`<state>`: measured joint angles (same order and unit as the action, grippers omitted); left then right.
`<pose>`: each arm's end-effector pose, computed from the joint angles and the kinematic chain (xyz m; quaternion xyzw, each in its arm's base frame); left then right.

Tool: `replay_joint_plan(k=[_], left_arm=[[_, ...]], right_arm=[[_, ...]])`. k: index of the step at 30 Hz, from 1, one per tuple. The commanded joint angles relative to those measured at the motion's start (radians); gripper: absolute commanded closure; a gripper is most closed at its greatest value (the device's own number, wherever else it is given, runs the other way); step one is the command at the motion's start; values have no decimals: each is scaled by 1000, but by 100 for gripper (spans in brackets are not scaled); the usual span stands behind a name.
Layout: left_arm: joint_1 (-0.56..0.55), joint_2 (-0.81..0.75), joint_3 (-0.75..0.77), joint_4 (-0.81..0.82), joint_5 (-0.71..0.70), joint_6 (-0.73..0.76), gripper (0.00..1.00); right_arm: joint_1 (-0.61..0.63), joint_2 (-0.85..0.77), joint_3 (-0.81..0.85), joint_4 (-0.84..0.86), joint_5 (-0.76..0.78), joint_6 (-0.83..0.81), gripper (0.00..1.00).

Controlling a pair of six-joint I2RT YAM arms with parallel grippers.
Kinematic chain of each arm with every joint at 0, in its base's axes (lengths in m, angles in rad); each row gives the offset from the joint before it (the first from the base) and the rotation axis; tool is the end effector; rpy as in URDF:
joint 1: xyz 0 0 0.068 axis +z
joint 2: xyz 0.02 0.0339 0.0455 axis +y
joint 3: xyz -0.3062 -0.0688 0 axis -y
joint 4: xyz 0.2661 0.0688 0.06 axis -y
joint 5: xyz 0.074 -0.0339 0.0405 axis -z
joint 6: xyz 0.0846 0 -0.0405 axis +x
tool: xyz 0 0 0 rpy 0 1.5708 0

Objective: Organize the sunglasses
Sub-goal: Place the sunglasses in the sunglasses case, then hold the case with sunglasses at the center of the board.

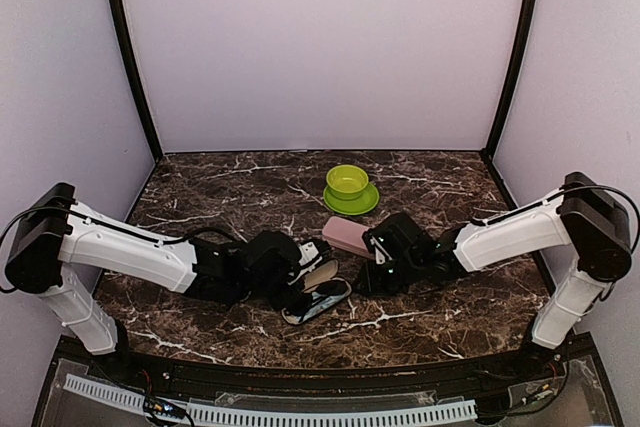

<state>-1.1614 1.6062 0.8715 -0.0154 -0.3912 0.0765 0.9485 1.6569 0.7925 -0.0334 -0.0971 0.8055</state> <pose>0.1808 -0.3356 0.1819 0.4587 0.7776 -0.0494 0.4271 0.2051 0.3000 0.1314 -0.0833 0.9393 0.2828 0.1757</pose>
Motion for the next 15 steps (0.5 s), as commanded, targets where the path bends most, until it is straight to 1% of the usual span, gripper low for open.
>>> replay_joint_plan(k=[1, 15], left_arm=[[-11, 9, -2, 0, 3, 7, 84], [-13, 11, -3, 0, 1, 2, 84]], right_arm=[[-7, -37, 16, 34, 5, 8, 77], [-6, -23, 20, 40, -15, 9, 77]])
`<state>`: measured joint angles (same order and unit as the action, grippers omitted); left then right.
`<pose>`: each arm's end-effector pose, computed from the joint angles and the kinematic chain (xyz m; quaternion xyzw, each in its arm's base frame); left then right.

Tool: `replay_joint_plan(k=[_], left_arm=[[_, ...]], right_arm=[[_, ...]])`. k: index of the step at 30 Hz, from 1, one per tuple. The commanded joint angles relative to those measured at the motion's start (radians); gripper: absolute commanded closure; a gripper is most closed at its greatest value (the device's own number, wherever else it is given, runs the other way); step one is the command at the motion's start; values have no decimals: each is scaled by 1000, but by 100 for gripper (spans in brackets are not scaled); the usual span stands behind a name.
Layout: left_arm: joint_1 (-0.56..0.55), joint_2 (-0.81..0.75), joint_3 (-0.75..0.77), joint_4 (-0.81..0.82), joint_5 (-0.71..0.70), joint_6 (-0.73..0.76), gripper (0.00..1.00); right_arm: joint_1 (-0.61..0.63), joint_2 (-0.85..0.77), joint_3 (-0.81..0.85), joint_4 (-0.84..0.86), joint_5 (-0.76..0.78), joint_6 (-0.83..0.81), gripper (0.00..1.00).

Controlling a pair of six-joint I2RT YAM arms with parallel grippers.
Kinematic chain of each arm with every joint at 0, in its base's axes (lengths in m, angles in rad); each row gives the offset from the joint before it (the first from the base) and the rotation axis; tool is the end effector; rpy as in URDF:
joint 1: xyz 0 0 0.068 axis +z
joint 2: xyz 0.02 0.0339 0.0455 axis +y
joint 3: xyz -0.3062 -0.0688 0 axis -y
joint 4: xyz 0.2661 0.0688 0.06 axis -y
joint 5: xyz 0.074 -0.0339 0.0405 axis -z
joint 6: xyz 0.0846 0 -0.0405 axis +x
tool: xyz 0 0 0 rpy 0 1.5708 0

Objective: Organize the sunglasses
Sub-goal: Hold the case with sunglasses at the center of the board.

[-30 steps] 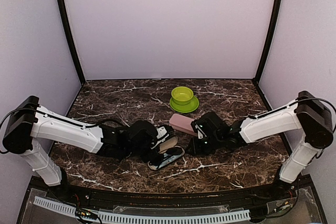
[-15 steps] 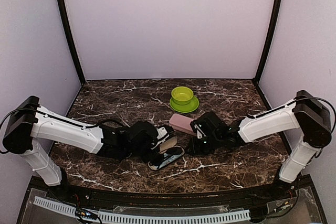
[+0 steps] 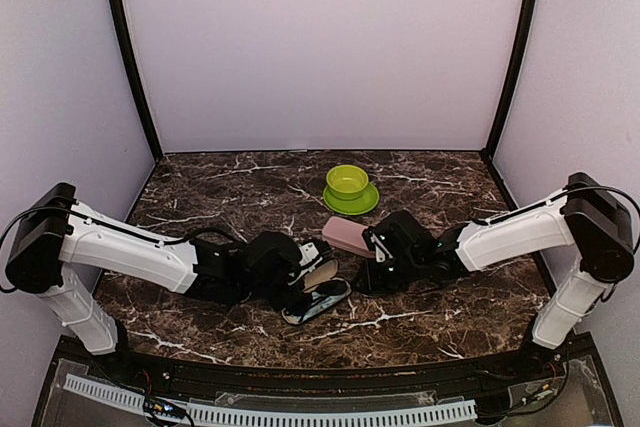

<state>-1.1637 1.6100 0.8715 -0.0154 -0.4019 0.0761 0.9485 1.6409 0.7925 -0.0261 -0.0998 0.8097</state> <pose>0.1808 -0.3357 0.1808 0.4579 0.7780 -0.0446 0.4278 0.2052 0.3006 0.1376 -0.0821 0.9354 0.2923 0.1812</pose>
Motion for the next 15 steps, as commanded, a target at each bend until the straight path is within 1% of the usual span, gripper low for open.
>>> replay_joint_plan(k=[1, 15], left_arm=[[-11, 6, -5, 0, 11, 2, 84], [-13, 11, -4, 3, 13, 1, 84]], right_arm=[[-7, -4, 22, 36, -16, 5, 77], [0, 39, 37, 44, -34, 6, 78]])
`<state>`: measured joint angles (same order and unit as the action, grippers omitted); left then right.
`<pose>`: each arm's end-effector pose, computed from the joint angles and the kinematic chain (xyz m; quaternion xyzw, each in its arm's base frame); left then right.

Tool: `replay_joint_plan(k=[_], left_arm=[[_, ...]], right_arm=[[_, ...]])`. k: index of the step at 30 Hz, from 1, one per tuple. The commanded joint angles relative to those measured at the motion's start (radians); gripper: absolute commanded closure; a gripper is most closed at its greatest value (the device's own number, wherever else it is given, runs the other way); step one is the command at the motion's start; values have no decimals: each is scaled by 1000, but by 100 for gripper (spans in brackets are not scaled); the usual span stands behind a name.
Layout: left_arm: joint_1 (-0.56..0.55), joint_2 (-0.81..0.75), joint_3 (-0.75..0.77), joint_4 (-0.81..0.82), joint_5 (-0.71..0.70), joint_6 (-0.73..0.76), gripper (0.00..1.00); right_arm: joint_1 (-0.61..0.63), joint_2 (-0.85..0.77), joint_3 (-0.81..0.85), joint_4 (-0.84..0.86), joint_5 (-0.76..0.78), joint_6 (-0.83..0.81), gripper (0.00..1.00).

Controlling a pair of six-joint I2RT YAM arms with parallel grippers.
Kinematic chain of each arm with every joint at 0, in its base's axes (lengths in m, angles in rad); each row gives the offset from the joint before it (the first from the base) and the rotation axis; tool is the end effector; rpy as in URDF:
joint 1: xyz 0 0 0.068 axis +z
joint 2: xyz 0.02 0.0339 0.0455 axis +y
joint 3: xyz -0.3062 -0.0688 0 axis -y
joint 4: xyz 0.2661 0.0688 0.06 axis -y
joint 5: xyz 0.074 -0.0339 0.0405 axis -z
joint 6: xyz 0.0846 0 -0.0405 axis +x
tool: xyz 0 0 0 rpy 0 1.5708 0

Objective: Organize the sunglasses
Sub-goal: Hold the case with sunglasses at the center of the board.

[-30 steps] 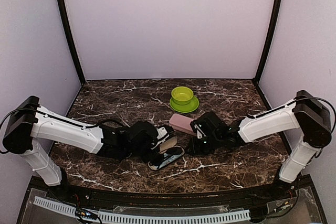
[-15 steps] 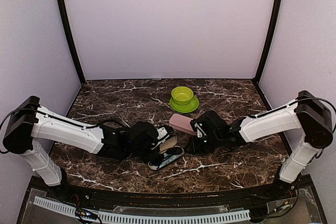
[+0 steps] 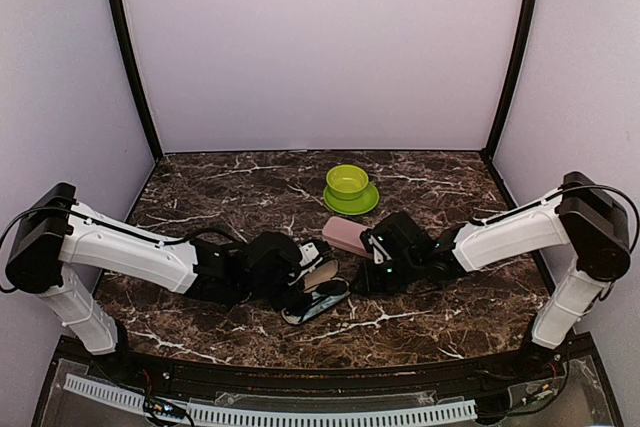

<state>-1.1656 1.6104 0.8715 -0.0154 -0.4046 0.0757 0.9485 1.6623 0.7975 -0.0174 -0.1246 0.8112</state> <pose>0.1803 -0.3360 0.1807 0.4580 0.7778 -0.0439 0.4282 0.2052 0.3040 0.1329 -0.0854 0.9358 0.2970 0.1695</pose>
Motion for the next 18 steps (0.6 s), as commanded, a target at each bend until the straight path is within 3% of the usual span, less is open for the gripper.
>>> replay_joint_plan(k=[1, 18], left_arm=[[-11, 11, -3, 3, 15, 2, 84], [-15, 11, -3, 3, 10, 5, 84]], right_arm=[[2, 21, 39, 33, -10, 2, 78], [15, 50, 68, -39, 28, 5, 85]])
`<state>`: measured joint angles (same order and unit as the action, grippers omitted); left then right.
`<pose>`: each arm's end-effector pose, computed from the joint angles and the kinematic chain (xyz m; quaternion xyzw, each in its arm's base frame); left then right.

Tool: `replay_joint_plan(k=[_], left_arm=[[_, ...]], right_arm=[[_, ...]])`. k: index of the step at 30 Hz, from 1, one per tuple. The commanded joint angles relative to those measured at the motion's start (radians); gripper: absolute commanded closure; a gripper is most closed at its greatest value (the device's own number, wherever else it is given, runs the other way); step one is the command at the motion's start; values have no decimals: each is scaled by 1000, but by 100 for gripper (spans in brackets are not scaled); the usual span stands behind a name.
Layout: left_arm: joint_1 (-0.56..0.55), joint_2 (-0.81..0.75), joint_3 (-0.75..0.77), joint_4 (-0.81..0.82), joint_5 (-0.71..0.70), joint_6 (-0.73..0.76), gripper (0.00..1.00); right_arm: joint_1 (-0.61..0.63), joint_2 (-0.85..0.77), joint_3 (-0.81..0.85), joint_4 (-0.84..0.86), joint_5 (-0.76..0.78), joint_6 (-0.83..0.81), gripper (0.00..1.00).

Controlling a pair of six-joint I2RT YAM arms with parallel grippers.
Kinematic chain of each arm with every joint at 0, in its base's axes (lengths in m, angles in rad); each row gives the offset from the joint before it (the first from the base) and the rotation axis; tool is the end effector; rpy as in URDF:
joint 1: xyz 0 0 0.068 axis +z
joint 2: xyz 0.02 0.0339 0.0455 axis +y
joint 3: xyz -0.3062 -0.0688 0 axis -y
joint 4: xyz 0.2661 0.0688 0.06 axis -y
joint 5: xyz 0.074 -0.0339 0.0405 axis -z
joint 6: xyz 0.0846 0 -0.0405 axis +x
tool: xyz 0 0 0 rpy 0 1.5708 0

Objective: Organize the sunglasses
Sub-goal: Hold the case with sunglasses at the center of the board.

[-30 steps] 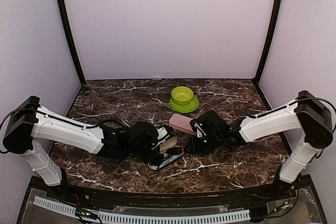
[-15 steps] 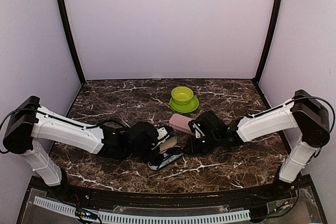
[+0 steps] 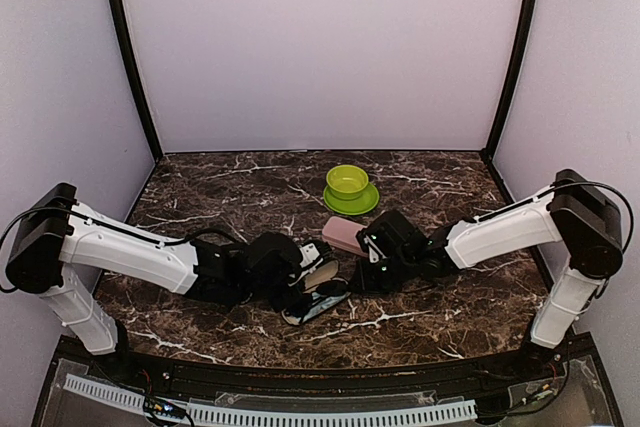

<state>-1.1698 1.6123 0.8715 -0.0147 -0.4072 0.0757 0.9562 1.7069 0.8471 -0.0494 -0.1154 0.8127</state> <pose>0.1792 -0.3368 0.1801 0.4593 0.7771 -0.0434 0.4282 0.2099 0.3142 0.1297 -0.0864 0.9404 0.2854 0.1633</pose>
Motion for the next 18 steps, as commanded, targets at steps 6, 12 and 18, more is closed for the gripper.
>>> replay_joint_plan(k=[6, 12, 18], left_arm=[[-11, 12, 1, 2, 12, 6, 84], [-17, 13, 6, -1, 7, 5, 84], [-23, 12, 10, -4, 0, -3, 84]], right_arm=[[12, 8, 20, -4, 17, 3, 88], [19, 5, 22, -4, 30, 15, 95], [26, 2, 24, -11, 43, 19, 96]])
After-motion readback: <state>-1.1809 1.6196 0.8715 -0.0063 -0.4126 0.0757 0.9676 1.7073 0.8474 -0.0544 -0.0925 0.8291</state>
